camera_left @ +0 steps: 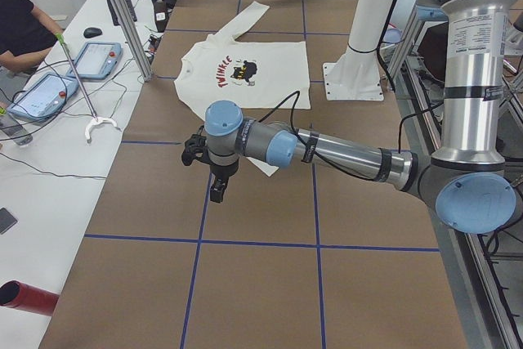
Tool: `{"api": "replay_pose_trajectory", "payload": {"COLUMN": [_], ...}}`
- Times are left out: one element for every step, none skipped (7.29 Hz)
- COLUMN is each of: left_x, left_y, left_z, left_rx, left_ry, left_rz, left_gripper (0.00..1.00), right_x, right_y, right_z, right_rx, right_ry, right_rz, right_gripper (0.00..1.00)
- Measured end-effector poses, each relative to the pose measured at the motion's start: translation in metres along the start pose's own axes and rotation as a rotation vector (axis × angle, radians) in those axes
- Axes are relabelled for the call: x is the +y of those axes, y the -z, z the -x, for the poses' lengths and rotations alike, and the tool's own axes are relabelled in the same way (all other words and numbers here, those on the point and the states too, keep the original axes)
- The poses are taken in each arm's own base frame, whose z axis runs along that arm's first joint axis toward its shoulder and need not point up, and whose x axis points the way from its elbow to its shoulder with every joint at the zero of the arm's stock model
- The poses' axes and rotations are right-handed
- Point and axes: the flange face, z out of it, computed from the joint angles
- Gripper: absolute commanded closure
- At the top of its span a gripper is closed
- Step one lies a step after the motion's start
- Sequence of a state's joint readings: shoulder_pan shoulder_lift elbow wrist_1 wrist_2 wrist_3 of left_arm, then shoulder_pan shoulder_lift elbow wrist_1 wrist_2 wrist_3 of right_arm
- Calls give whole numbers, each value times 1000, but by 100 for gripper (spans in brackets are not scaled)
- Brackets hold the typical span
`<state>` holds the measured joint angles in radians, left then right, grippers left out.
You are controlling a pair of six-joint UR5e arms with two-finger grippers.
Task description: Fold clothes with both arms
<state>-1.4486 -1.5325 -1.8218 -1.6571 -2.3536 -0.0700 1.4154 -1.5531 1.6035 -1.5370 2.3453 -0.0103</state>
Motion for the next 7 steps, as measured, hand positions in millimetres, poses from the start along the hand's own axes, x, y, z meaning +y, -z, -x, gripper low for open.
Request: {"api": "replay_pose_trajectory", "payload": {"left_x": [0,0,0,1,1,1,0], "left_y": [0,0,0,0,0,0,0], "left_z": [0,0,0,0,1,1,1], "left_rx": [-1,-2,-3,-4,-4,-5,-5], "left_ry": [-1,-1,-1,-3,-3,-3,-4], "left_rz": [0,0,0,0,0,0,0], "left_gripper": [0,0,0,0,0,0,0], "right_x": [-2,-3,-6,-7,-8,-10,-14], "right_y": [-9,-26,-48,-70,-88,-102,-111], "right_z": [9,20,29,31,30,27,25], "right_rx": [-15,-26,-34,-40,-46,-49,-48], "right_ry": [21,18,4,-8,-26,-60,-85], "right_rz": [1,9,10,3,-2,2,11], "right_gripper": [1,3,7,9,12,14,15]}}
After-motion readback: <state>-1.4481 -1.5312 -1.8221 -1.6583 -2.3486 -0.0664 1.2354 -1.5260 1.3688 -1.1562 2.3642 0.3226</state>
